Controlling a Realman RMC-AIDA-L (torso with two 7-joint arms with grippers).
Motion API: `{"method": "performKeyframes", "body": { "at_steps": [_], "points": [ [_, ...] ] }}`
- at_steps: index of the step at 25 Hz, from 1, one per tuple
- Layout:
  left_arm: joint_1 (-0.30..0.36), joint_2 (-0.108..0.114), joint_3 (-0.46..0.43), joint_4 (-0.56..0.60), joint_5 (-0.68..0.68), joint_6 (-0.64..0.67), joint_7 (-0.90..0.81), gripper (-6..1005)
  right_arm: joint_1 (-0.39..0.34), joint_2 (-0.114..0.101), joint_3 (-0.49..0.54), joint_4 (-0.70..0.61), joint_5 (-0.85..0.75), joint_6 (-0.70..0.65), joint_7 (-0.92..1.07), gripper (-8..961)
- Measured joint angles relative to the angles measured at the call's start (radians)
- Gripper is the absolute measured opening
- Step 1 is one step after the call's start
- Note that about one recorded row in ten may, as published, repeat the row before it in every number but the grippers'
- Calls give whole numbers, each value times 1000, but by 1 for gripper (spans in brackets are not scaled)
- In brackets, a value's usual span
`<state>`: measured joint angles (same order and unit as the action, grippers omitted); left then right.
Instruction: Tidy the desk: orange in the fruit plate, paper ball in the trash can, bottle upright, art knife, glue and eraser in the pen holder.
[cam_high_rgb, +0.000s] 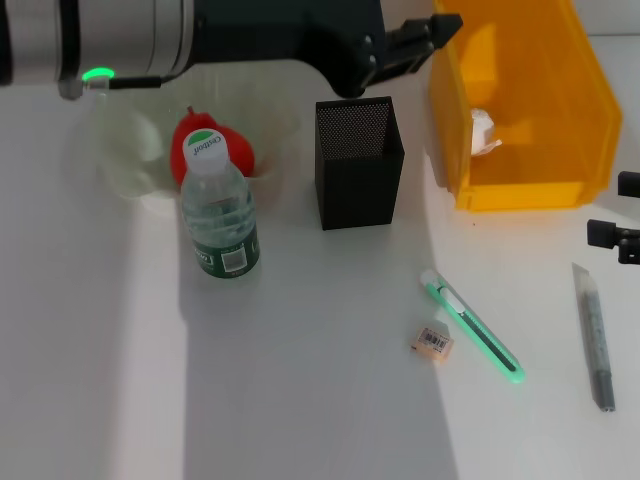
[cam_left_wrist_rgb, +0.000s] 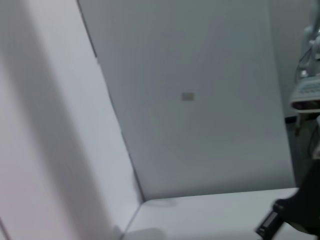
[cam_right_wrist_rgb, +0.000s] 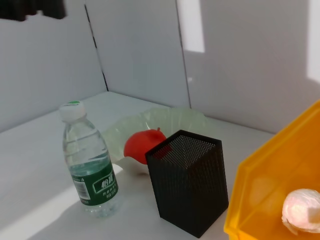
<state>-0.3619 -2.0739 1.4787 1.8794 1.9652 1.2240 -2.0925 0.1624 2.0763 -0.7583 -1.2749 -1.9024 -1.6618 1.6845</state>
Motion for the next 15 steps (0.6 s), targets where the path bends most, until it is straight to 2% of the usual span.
{"method": "performKeyframes", "body": {
  "at_steps": [1, 2, 4, 5, 6, 7, 8, 9, 10, 11, 12, 13, 14, 15],
  "points": [
    [0, 0, 0, 0, 0, 0, 0, 257, 6, -1, 6, -28, -24, -8, 42, 836],
    [104, 0, 59, -80, -146, -38, 228, 288, 23, -5, 14, -81, -68, -27, 141, 835],
    [155, -1, 103, -159, -219, -53, 357, 371, 33, -7, 16, -108, -90, -36, 193, 835],
    [155, -1, 103, -159, -219, -53, 357, 423, 46, -10, 16, -139, -122, -47, 260, 835],
    [182, -1, 130, -230, -273, -59, 438, 475, 61, -12, 15, -167, -151, -59, 316, 835],
    [182, -1, 130, -230, -273, -59, 438, 527, 106, -18, 9, -222, -240, -92, 450, 835],
    [209, 1, 162, -384, -381, -50, 590, 579, 106, -18, 9, -222, -240, -92, 450, 835],
    [211, 1, 171, -532, -455, -17, 723, 606, 130, -20, 5, -242, -275, -110, 502, 835],
    [210, 1, 174, -596, -487, -1, 779, 634, 161, -19, 4, -263, -319, -131, 552, 835],
    [209, 0, 175, -626, -505, 11, 809, 661, 189, -15, 3, -280, -361, -153, 594, 835],
    [209, 0, 175, -626, -505, 11, 809, 689, 249, -4, -9, -296, -444, -185, 658, 835],
    [191, 1, 169, -823, -604, 86, 965, 717, 249, -4, -9, -296, -444, -185, 658, 835],
    [177, 1, 164, -926, -652, 127, 1040, 744, 273, -1, -23, -295, -482, -194, 685, 835],
    [177, 1, 164, -926, -652, 127, 1040, 758, 298, 0, -47, -289, -524, -200, 714, 835]
  ]
}}
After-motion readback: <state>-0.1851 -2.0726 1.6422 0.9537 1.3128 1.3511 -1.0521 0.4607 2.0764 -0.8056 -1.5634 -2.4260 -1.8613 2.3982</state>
